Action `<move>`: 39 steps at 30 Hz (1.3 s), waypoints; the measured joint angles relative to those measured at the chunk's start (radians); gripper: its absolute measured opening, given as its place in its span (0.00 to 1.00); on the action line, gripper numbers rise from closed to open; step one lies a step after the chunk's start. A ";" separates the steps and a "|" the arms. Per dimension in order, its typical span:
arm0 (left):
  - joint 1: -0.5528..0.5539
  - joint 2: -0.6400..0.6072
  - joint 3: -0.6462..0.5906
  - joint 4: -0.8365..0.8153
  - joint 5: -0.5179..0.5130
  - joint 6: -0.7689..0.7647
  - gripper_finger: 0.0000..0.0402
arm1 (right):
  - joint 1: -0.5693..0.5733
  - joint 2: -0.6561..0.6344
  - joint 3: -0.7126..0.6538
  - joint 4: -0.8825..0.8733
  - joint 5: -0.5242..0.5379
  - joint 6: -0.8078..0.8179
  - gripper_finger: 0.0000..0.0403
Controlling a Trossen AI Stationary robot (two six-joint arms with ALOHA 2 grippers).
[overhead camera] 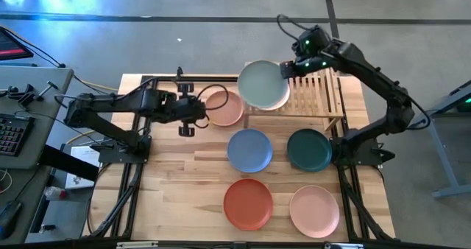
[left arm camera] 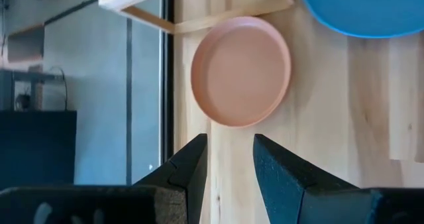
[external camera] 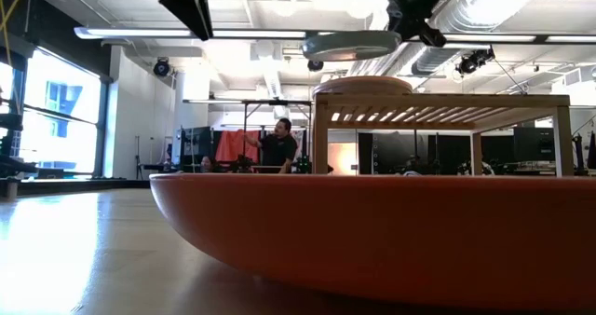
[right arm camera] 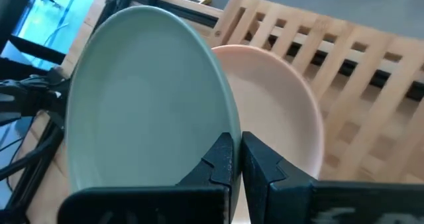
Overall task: Place and stack plates onto a shelf
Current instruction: Stack the light blue plate on top of the light orange plate
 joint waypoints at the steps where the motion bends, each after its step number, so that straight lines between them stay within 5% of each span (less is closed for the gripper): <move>1: 0.012 0.000 0.000 0.000 0.002 -0.005 0.28 | -0.020 0.000 0.000 0.000 -0.022 -0.018 0.00; 15: 0.149 0.000 0.000 0.009 0.029 -0.026 0.28 | -0.180 0.001 -0.166 0.115 -0.259 -0.117 0.00; 39: 0.223 0.000 0.000 0.064 0.060 -0.044 0.28 | -0.198 0.001 -0.240 0.149 -0.200 -0.126 0.00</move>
